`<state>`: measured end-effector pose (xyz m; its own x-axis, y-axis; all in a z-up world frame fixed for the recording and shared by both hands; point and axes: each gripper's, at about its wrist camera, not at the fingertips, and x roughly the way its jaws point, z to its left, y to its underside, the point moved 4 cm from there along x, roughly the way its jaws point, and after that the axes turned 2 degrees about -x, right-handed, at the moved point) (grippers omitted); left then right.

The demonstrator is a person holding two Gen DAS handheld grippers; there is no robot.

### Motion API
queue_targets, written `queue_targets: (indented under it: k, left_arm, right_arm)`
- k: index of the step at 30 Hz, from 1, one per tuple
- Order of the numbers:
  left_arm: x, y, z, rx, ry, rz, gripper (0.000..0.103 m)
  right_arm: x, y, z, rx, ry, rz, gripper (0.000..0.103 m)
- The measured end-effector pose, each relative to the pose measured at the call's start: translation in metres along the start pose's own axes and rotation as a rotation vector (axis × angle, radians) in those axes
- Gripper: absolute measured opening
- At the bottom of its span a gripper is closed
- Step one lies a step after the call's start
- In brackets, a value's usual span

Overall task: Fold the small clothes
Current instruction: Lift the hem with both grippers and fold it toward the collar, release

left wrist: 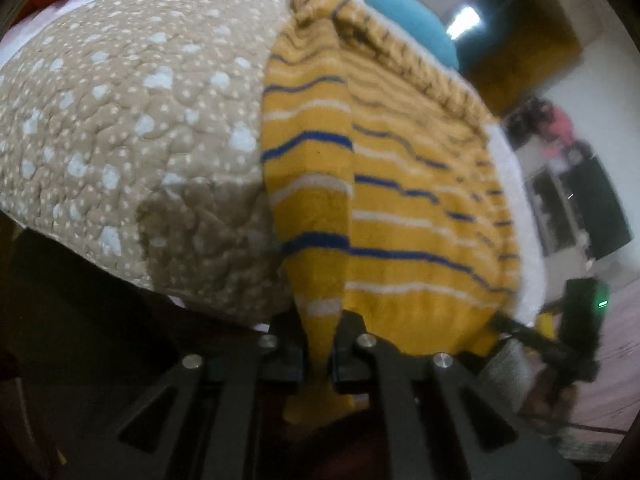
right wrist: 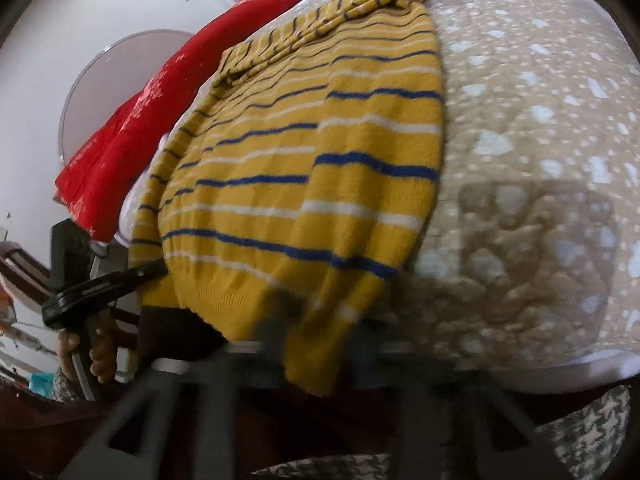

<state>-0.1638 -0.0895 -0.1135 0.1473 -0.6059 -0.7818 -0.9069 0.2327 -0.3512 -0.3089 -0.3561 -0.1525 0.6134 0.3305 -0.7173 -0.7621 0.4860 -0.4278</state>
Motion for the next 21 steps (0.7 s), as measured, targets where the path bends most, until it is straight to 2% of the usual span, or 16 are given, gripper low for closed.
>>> queue_targets:
  k: [3,6,10,13,15,19,21]
  left_arm:
    - [-0.031,-0.009,-0.012,0.02,0.037,-0.06,0.008]
    - [-0.058,-0.027,-0.029,0.055,0.072,-0.116,0.008]
    - [-0.078,-0.081,-0.055,0.099,0.092,-0.195,0.008]
    - [-0.074,-0.131,-0.067,0.115,0.067,-0.248,0.008]
    - [-0.067,-0.16,-0.07,0.114,0.042,-0.269,0.008]
    - [-0.037,-0.226,-0.076,0.067,0.038,-0.258,0.008]
    - [-0.027,-0.245,-0.078,0.06,0.027,-0.256,0.008]
  right_arm:
    - [-0.011,-0.004,0.006,-0.003,-0.013,-0.011,0.008]
    - [-0.037,-0.021,0.021,0.0,-0.104,-0.061,0.007]
    - [-0.066,-0.061,0.038,-0.024,-0.165,-0.164,0.007]
    - [-0.078,-0.107,0.044,-0.039,-0.168,-0.241,0.007]
    - [-0.078,-0.143,0.042,-0.05,-0.133,-0.288,0.007]
    - [-0.069,-0.201,0.029,-0.019,-0.102,-0.33,0.007]
    - [-0.06,-0.232,0.021,0.004,-0.089,-0.344,0.007]
